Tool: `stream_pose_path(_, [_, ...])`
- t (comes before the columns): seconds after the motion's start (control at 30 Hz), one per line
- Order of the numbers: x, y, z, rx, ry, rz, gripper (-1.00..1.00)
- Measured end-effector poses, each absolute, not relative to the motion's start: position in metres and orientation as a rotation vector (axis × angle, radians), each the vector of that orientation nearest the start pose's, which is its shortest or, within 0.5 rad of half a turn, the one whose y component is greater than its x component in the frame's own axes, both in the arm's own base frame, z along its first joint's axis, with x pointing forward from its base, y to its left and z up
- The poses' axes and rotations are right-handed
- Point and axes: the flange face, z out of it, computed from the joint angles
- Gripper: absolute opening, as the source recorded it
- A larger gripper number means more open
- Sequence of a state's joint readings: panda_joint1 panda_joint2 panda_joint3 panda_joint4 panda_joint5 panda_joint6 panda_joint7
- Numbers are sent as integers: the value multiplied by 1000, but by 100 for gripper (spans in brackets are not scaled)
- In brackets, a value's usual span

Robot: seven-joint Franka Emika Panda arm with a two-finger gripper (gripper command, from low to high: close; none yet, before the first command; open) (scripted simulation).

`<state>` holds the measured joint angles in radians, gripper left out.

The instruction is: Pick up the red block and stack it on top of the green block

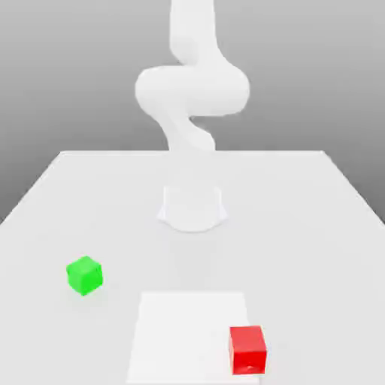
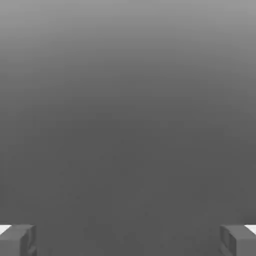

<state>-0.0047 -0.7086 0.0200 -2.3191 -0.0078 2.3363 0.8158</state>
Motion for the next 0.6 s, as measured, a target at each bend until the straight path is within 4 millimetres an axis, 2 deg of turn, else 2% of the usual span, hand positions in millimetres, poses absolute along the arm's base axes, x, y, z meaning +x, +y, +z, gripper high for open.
stream_pose_path(0.13, [428, 21, 602, -2597, 1082, -820, 0])
stream_pose_path(0.3, [468, 37, 510, -2705, 1108, -645, 0])
stream_pose_path(0.47, [487, 52, 412, -2799, 1122, -454, 0])
stream_pose_path(0.6, [488, 65, 334, -2862, 1121, -291, 0])
